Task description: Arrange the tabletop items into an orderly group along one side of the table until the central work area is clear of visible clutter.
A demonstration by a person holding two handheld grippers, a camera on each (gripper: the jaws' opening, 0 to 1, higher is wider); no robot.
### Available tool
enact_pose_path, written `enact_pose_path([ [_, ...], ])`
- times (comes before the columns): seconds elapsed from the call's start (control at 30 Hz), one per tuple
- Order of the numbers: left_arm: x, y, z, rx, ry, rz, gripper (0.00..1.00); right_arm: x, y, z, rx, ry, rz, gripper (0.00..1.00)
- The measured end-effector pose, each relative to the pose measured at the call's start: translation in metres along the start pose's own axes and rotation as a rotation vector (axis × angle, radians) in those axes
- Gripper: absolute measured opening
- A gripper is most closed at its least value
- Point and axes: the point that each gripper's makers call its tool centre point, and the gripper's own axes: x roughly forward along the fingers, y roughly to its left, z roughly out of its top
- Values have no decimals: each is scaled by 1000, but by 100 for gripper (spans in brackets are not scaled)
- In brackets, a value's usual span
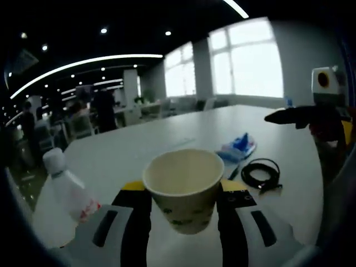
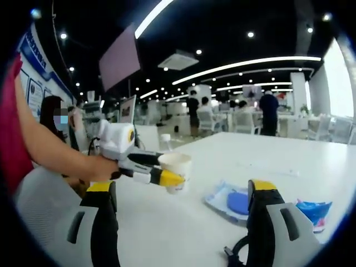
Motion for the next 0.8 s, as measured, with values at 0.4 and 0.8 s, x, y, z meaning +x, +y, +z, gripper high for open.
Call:
enact_pose_path([
  [0.4,22,26,-16,-19,24,66,43,-2,-6,-3,32,1,-8,96],
  [0.8,38,44,-39,-33,50,105,43,2,-5,-17,43,45,5,96],
])
